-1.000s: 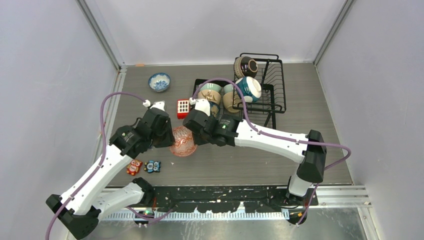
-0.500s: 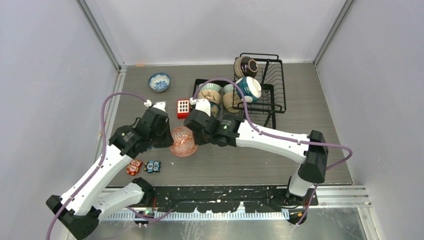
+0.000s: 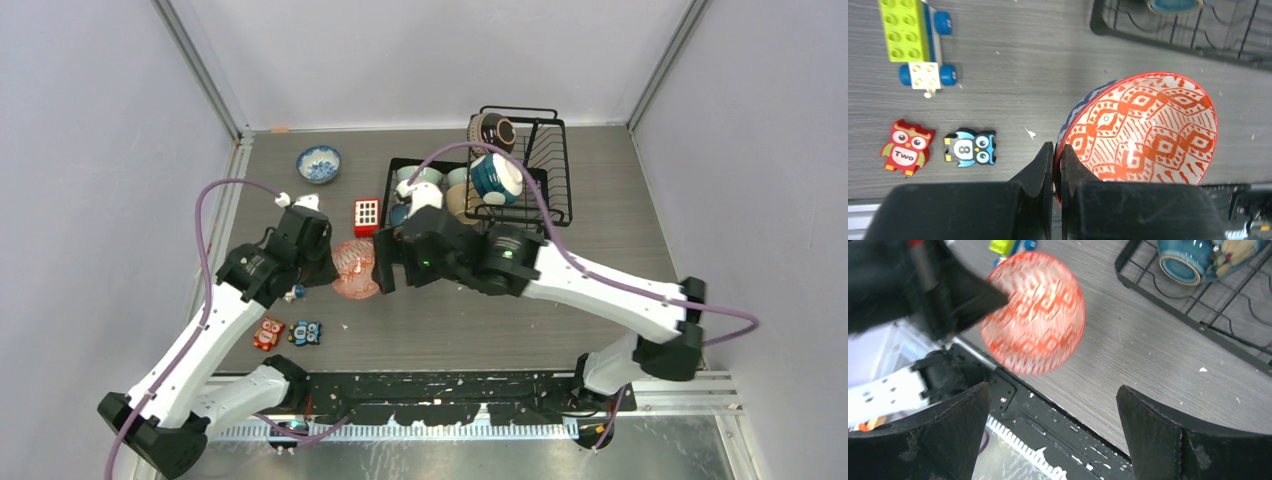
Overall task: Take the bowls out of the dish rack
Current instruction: Place the bowl at the center of the board.
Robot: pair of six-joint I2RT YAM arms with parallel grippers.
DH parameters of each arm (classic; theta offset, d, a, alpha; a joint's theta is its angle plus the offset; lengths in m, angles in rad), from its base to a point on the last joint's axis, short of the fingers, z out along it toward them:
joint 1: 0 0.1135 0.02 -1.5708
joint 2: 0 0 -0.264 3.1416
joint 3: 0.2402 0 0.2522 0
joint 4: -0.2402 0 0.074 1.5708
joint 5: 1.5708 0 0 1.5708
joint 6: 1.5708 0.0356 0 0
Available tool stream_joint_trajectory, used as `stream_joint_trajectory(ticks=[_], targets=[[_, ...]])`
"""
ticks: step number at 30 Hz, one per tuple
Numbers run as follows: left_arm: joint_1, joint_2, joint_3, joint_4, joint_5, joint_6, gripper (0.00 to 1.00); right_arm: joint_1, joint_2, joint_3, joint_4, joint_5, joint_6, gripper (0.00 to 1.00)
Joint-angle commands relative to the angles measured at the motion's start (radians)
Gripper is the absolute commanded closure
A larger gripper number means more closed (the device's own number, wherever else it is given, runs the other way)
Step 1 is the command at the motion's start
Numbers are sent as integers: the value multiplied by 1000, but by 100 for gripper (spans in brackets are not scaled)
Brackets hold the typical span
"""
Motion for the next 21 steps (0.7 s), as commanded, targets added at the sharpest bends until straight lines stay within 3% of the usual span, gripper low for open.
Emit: stream_joint_trajectory(ticks=[1,6,12,18,21], targets=[[135,42,93,93,-10,31,100,11,-225,-59,5,-73,-119,0],[433,135,137,190,154,-14,100,19,-511,-363,142,-156,-193,0],[661,307,139,372,176,-175,100,21,-595,-579,231,-190,-206,0],[745,501,216,483,29,-224,100,41,-655,-731,305,-142,-241,0],[795,598,255,529,24,-253,100,46,-700,-793,349,-141,-270,0]])
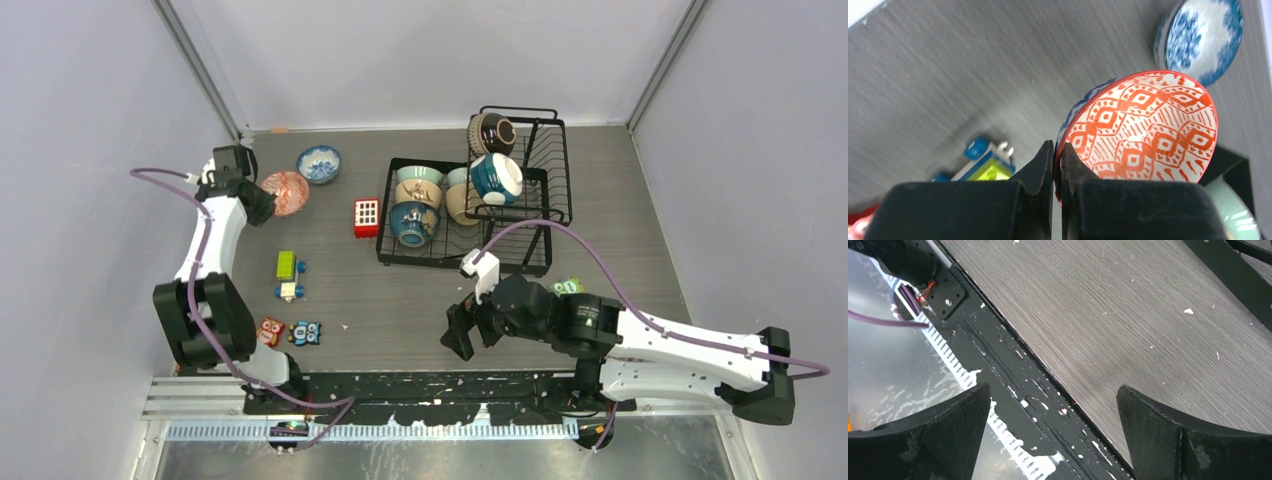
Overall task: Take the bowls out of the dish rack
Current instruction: Place the bowl at the center of the board.
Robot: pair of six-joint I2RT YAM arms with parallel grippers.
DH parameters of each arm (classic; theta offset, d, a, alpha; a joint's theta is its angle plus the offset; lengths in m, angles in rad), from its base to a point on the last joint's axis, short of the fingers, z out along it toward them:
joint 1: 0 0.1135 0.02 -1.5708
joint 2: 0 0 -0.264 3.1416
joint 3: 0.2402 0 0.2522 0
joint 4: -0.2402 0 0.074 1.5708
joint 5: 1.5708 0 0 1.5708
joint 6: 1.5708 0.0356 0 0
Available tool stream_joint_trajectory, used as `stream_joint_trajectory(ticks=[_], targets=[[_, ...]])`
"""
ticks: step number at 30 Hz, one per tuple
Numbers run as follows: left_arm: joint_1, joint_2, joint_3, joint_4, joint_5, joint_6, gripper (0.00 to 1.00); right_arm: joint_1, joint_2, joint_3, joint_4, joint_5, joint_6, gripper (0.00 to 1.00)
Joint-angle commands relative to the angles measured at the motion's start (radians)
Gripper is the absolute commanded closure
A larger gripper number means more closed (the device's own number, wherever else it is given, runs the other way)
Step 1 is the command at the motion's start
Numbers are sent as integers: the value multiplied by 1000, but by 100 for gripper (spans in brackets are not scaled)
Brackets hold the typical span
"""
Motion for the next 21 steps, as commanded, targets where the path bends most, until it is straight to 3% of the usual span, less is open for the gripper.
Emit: stream_joint_trajectory(ticks=[1,10,21], targets=[[65,95,104,184,-36,-76,100,11,-89,-44,134,17,-67,0],[126,372,288,223,-7,-94,100,14,-103,-69,138,47,-127,0],[131,565,439,222,-39,-66,100,15,-98,-57,124,84,-131,0]])
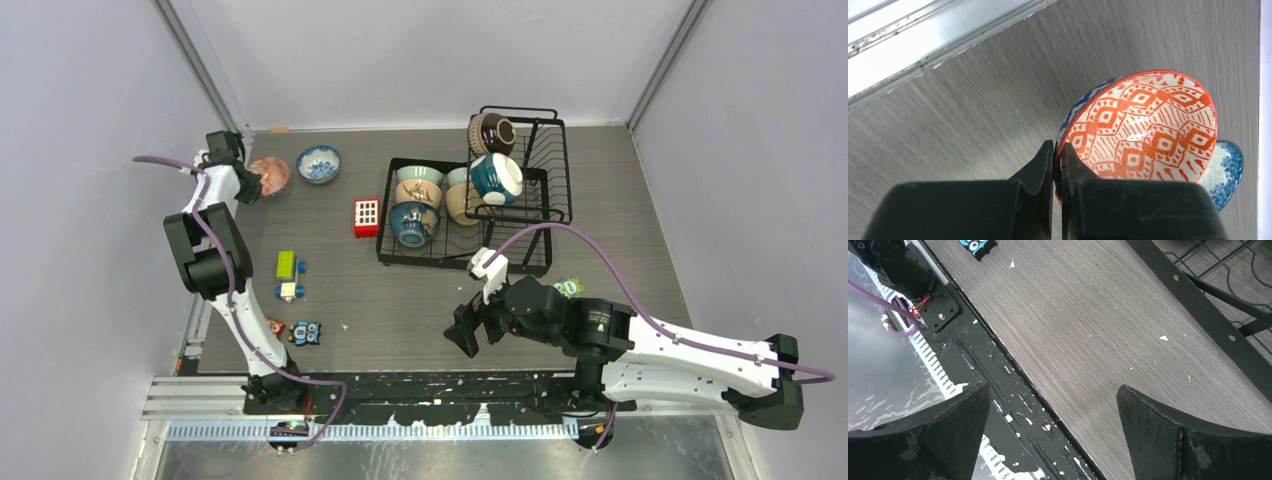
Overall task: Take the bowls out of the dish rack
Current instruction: Place the bowl at the center of the board.
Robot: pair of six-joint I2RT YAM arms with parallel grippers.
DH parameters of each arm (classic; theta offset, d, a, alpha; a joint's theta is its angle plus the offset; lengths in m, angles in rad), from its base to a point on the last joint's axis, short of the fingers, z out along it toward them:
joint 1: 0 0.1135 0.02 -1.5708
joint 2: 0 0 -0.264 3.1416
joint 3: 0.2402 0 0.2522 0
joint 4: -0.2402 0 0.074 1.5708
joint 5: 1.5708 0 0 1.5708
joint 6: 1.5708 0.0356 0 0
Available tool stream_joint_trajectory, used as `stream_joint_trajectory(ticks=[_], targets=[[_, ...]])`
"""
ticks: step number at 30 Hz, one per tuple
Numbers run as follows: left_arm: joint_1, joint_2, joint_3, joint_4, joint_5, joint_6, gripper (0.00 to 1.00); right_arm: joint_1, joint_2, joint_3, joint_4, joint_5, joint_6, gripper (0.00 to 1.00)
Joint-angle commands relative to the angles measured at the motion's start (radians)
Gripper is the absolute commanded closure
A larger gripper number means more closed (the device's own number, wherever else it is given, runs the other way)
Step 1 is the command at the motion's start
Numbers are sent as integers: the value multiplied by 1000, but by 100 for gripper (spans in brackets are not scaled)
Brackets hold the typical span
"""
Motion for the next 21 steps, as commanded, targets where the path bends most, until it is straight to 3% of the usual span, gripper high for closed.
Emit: stream_joint_trajectory(ticks=[1,21], targets=[[5,45,110,46,-37,9,100,5,3,22,40,33,-20,0],[-68,240,326,-33,-105,42,100,7,54,57,57,88,-16,0]])
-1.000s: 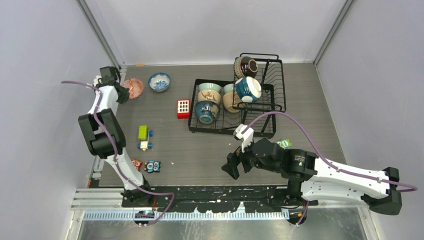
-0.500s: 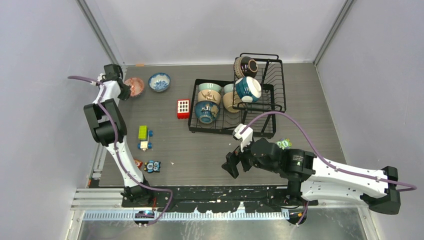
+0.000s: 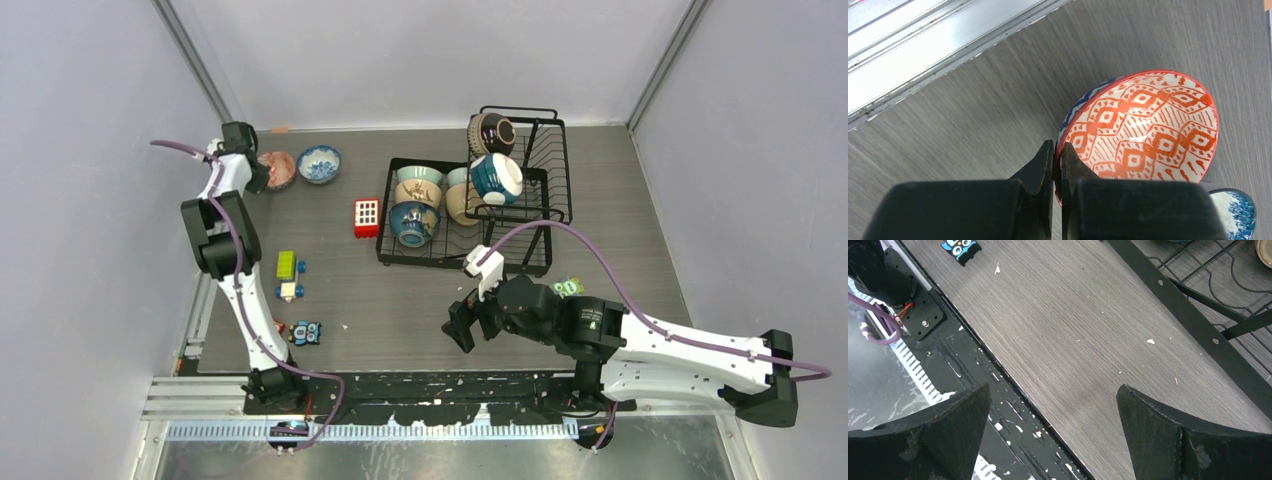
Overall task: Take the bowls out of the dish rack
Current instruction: Place the bowl at the center of the board, then pick up the bowl from the dish rack.
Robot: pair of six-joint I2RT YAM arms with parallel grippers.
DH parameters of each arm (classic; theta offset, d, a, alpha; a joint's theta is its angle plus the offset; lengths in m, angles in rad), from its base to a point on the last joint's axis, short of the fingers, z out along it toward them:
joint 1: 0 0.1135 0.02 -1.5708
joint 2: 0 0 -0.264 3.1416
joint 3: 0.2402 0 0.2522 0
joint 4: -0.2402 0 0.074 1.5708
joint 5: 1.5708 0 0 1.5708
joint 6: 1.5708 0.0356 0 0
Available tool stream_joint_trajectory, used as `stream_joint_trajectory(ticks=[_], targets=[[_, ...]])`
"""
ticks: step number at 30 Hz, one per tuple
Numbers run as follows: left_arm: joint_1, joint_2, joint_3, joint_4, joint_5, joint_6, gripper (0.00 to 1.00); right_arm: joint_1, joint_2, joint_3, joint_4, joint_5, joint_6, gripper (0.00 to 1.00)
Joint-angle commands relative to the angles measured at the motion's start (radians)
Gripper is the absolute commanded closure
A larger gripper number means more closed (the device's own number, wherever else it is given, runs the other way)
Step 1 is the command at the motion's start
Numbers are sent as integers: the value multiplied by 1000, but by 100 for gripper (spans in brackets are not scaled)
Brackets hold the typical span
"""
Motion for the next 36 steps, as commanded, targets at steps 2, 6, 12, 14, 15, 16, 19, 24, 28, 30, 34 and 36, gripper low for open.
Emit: stream_joint_trajectory(ticks=[2,6,12,14,15,16,19,24,28,30,34,36], targets=[[-23,17,82,-12,-43,6,100,8,18,55,41,39,1,0],[-22,22,88,-25,-47,4,97,7,17,54,51,39,5,0],[-21,9,83,-45,-31,12,83,6,14,54,47,38,9,0],[-22,4,81,-55,-26,15,83,8,10,55,47,38,11,0],[-21,2,78,-60,-20,15,83,8,8,56,47,36,13,0],[-22,1,77,-67,-16,15,83,7,5,55,47,35,16,0],[-21,-7,68,-79,-6,14,82,7,-3,54,45,30,26,0],[-22,-53,26,-72,14,7,67,10,-16,54,38,28,35,0],[-22,-110,10,-81,33,12,48,12,-22,66,32,24,44,0],[-22,-153,-2,-82,43,13,40,12,-24,78,26,11,39,0],[-24,-272,-38,-107,76,-7,29,12,-15,140,-10,6,23,0],[-31,-387,-113,-85,119,-27,24,12,-8,178,-26,9,14,0]])
